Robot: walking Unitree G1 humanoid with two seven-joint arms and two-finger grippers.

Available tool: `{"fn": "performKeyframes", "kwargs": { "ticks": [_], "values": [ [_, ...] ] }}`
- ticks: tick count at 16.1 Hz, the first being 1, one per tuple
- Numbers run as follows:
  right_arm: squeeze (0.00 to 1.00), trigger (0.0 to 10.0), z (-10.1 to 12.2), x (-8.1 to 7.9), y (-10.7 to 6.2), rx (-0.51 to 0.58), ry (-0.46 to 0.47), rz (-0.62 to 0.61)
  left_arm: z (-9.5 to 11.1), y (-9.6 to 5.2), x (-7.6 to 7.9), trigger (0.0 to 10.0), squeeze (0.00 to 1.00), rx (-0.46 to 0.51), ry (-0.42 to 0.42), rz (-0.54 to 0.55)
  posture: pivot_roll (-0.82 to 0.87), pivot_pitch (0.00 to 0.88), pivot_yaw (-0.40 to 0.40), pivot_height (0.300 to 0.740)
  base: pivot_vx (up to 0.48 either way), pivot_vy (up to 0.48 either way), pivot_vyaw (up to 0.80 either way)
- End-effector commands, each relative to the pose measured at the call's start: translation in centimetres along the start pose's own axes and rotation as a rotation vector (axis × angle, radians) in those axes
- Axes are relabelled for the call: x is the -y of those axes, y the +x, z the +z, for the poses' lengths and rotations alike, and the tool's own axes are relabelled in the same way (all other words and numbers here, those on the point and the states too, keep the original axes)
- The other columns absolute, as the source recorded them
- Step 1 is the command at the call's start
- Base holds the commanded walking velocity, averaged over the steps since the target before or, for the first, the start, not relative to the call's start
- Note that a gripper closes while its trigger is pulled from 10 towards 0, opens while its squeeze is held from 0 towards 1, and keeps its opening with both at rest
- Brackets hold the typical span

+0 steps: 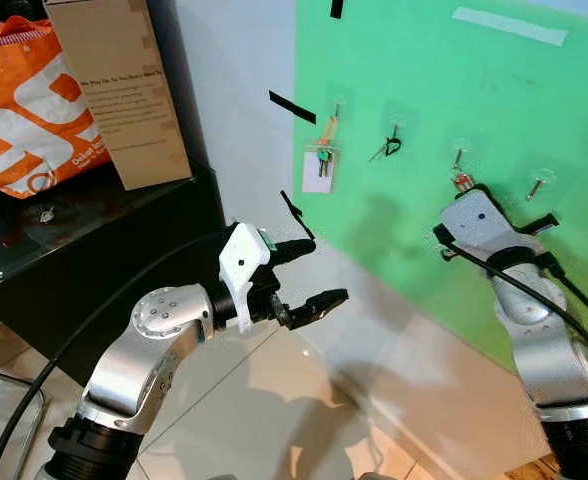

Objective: Hang keys on a hook

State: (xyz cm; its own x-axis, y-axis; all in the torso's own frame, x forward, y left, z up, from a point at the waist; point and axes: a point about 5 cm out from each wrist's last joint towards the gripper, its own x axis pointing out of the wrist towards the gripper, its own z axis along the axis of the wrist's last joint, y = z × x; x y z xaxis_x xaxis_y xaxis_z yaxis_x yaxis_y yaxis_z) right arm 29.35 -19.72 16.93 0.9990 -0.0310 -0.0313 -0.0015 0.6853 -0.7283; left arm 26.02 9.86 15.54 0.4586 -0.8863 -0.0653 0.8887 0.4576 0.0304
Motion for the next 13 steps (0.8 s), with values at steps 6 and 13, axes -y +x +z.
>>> {"fn": "performKeyframes", "kwargs": {
  "ticks": [6, 13],
  "values": [
    [1.0, 10.0, -0.4, -0.7, -0.4, -0.032, 0.14, 0.045, 0.6, -0.1, -0.2, 10.0, 0.0, 0.013, 0.024, -0.008, -0.14, 0.0, 0.044, 0.74, 0.0, 0.0, 0.0],
    [1.0, 10.0, -0.1, -1.6, -1.9, 0.018, 0.433, 0.135, 0.5, -0.2, -0.4, 10.0, 0.0, 0.01, 0.021, -0.007, -0.14, 0.0, 0.055, 0.74, 0.0, 0.0, 0.0]
  ]
}}
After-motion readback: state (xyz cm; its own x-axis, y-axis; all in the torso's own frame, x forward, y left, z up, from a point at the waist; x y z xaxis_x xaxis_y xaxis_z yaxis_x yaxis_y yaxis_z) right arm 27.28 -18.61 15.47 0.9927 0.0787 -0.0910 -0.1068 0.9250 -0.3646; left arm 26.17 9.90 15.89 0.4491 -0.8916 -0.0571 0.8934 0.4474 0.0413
